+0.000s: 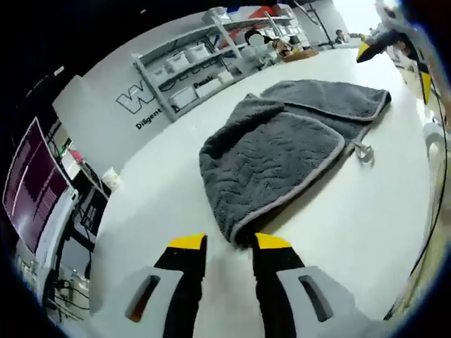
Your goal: Open the folded towel by lifting each exposed corner and separating the folded layers until the towel lies flat within the target outline without major curled edges
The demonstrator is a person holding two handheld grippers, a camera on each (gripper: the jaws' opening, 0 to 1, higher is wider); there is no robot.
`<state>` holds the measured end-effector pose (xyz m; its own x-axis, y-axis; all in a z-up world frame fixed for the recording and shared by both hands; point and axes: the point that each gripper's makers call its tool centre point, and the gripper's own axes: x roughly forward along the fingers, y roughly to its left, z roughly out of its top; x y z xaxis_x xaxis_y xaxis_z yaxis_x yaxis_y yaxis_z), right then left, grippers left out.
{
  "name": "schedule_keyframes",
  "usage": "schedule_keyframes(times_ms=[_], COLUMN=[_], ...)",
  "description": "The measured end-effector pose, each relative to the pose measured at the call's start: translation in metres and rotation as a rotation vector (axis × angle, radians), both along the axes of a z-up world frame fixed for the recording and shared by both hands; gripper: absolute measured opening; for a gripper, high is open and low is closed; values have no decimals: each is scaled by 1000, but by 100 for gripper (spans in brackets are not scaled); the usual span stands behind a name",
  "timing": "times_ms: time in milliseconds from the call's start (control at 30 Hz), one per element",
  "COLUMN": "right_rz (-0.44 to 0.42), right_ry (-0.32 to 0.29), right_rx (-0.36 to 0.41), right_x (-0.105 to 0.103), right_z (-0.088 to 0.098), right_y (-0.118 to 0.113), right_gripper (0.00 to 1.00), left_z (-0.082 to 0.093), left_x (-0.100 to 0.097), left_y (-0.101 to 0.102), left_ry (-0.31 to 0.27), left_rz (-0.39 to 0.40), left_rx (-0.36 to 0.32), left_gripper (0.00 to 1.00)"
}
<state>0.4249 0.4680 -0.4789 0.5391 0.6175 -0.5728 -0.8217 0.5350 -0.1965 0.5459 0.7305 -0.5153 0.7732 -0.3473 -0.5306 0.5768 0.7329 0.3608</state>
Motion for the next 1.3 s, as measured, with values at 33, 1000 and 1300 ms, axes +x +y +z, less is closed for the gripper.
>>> schedule_keyframes(times_ms=[33, 1000, 1300], right_rz=[0, -17, -18], right_ry=[0, 13, 5], right_rx=[0, -10, -6], right_x=[0, 0, 0], right_z=[0, -4, -2], right_y=[0, -1, -1], right_gripper=[89, 92, 92], left_z=[2, 68, 64], left_x=[-3, -91, -99], left_y=[-1, -69, -73], left_ry=[10, 90, 123], left_rz=[-13, -348, -355], left_rx=[-25, -442, -471], left_gripper=[38, 100, 100])
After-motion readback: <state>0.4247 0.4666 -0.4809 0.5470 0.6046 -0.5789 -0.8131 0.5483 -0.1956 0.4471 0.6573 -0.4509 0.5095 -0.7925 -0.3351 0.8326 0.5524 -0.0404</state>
